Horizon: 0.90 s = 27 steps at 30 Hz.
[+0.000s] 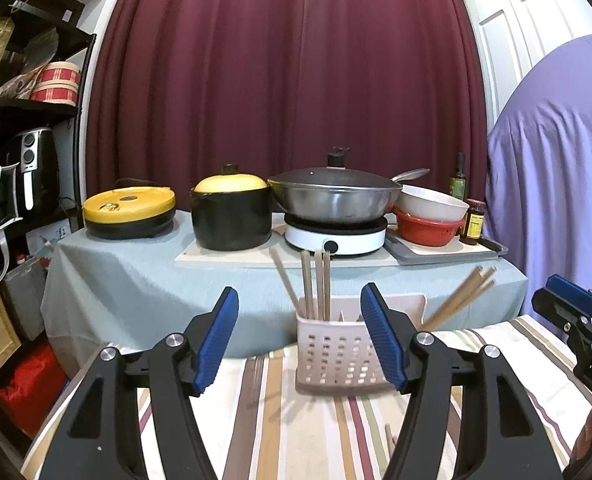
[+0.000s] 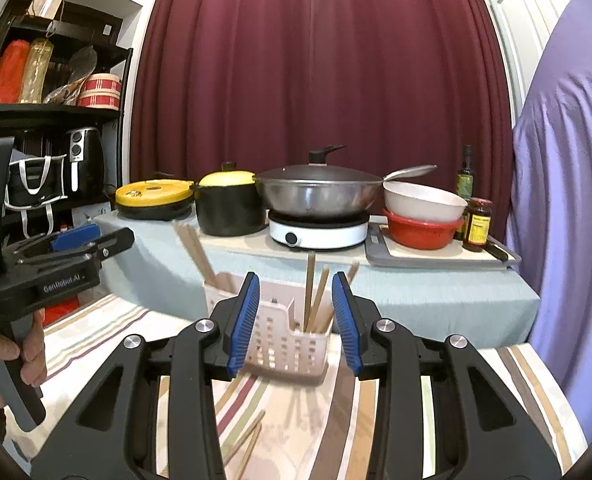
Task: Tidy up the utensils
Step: 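Move both open tools down toward the last two chopsticks on the tablecloth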
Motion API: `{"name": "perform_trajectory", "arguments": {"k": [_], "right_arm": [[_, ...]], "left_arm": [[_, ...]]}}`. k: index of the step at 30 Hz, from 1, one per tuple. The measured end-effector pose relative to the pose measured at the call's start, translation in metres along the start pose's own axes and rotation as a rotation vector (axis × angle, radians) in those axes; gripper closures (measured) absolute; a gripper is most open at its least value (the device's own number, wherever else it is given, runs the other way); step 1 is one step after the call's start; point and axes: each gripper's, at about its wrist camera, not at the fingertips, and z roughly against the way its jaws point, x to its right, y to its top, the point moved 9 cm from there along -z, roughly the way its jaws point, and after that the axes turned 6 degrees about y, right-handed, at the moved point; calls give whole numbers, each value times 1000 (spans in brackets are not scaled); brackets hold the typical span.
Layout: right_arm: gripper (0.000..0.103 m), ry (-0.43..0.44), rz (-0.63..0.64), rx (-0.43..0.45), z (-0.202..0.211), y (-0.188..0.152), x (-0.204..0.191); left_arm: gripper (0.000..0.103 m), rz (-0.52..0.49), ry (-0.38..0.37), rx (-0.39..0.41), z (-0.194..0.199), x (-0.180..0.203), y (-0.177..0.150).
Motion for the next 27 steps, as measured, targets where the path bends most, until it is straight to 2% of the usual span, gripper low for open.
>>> {"name": "perform_trajectory", "arguments": {"k": [11, 27], "right_arm": [[66, -2, -4, -68, 43, -52, -15], [66, 10, -17, -153, 84, -138, -44]], "left_arm": [[41, -19, 47, -29, 41, -9, -48], [41, 8, 53, -163, 72, -17, -133]]}}
